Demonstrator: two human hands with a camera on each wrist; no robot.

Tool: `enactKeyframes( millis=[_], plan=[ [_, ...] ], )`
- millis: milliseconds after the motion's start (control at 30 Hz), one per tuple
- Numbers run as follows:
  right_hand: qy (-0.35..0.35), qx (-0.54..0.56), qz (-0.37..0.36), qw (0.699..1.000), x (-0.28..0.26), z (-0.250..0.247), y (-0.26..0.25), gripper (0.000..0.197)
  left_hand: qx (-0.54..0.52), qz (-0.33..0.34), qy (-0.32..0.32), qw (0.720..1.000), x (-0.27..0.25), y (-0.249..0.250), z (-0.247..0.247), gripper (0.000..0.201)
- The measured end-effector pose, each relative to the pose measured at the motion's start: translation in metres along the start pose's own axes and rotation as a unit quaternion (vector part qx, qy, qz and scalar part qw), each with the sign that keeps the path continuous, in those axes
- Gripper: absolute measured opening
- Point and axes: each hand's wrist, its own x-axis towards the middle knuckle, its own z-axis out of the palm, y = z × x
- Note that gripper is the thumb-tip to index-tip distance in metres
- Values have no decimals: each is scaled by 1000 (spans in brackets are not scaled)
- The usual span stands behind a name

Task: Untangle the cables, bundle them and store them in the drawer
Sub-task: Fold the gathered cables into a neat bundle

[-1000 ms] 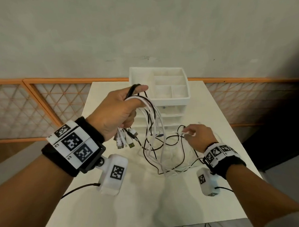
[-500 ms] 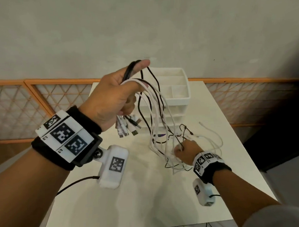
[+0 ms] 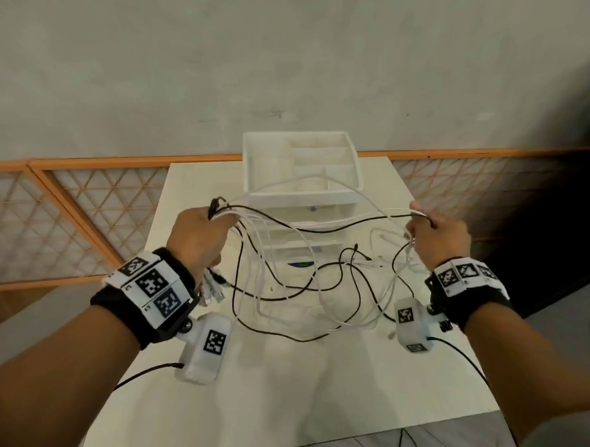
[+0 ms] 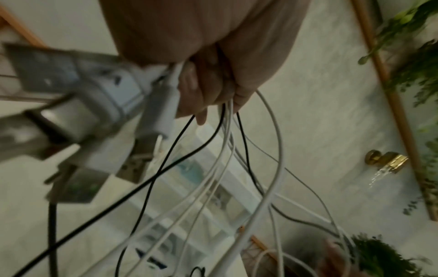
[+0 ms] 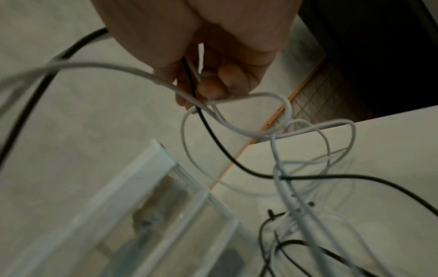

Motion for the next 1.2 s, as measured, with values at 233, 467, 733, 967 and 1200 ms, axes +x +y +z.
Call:
enactKeyframes(
  millis=[233, 467, 733, 967, 1200],
  plan=[
    [-149, -319, -24, 936, -10, 14, 60, 58, -110, -2, 67, 992, 2, 13, -3, 13],
    [-162, -118, 101, 975, -21, 29, 54, 47, -124, 0, 12, 992, -1, 26, 14, 10],
    [-232, 227, -2, 946, -28, 17, -25, 13, -87, -58, 17, 994, 0, 11, 19, 33],
    [-147, 213, 123, 958, -24, 18, 30, 20, -182, -58, 107, 976, 14, 23, -9, 28],
    [-39, 205, 259, 943, -13, 7, 71, 22, -172, -58, 112, 977, 18, 16, -6, 11]
  ],
)
